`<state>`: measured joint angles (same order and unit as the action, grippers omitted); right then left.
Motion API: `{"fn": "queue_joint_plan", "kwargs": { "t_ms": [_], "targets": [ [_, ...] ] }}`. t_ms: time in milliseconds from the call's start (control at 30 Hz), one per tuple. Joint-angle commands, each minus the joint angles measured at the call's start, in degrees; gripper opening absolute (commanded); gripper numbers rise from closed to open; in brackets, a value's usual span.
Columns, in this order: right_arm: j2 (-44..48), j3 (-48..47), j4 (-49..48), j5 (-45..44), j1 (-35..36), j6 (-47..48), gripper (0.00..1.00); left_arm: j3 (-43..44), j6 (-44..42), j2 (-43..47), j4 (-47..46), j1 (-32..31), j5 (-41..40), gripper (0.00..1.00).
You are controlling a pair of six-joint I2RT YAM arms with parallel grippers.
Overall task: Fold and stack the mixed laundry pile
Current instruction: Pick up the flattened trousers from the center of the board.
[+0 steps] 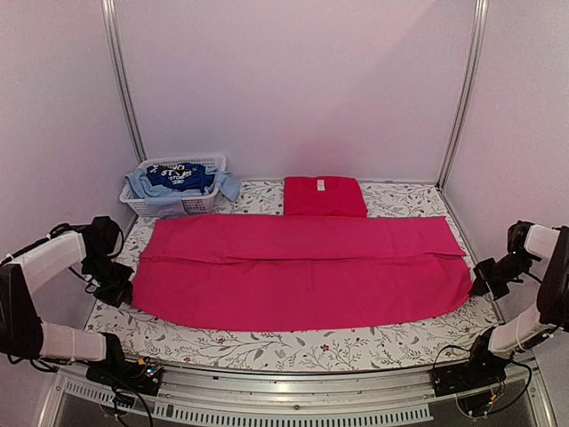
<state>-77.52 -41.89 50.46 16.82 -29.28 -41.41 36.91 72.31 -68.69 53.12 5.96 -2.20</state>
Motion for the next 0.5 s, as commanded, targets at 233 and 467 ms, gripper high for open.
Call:
{"fn": "queue_joint_plan", "kwargs": {
  "t_ms": [233,467],
  "targets": [
    [13.6,-7.3,8.4,-0.8,0.2,-5.6,0.00,15.9,3.8,8.7,18.0,2.8,-5.8,0.00],
    [16.6,-17.8,17.1,-4.6,-0.5,-5.3,0.00,25.1,2.9,10.3,25.6,5.0,-7.8,0.00]
  ]
}}
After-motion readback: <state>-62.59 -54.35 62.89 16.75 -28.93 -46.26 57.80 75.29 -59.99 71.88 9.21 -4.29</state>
